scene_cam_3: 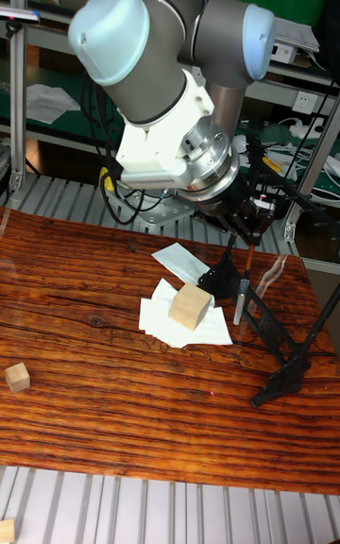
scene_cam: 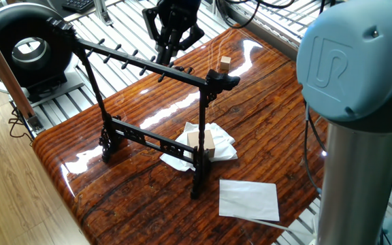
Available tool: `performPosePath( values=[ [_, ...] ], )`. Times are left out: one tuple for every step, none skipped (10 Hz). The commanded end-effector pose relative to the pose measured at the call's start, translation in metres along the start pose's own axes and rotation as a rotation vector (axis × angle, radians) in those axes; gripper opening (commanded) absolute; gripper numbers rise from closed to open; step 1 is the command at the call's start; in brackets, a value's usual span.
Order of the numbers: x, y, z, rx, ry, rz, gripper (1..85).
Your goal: Place the brush on the pen rack
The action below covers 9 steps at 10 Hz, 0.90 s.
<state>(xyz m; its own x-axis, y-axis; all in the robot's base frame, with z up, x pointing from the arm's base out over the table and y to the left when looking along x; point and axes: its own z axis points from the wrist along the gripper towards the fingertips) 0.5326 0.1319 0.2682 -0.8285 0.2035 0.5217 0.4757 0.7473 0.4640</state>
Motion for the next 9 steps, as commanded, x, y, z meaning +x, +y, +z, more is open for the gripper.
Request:
performPosePath(
  values=[
    [-0.0019, -0.0008, -0.0015, 0.008, -0.015, -0.009, 1.3],
    [-0.0025, -0.0018, -0.0013, 0.014, -0.019, -0.007, 1.3],
    [-0.0027, -0.0006, -0.0008, 0.014, -0.022, -0.004, 1.3],
    [-0.0030, -0.0008, -0.0001, 0.018, -0.024, -0.002, 1.3],
    [-0.0041, -0.0017, 0.0000, 0.022, -0.028, -0.002, 1.3],
    [-0.0045, -0.0022, 0.0002, 0.024, -0.030, -0.001, 1.3],
    [-0.0044, -0.0020, 0.0004, 0.024, -0.030, -0.001, 1.3],
    [-0.0039, -0.0021, 0.0004, 0.025, -0.028, -0.001, 1.3],
    [-0.0041, -0.0023, 0.0006, 0.026, -0.029, 0.001, 1.3]
  ],
)
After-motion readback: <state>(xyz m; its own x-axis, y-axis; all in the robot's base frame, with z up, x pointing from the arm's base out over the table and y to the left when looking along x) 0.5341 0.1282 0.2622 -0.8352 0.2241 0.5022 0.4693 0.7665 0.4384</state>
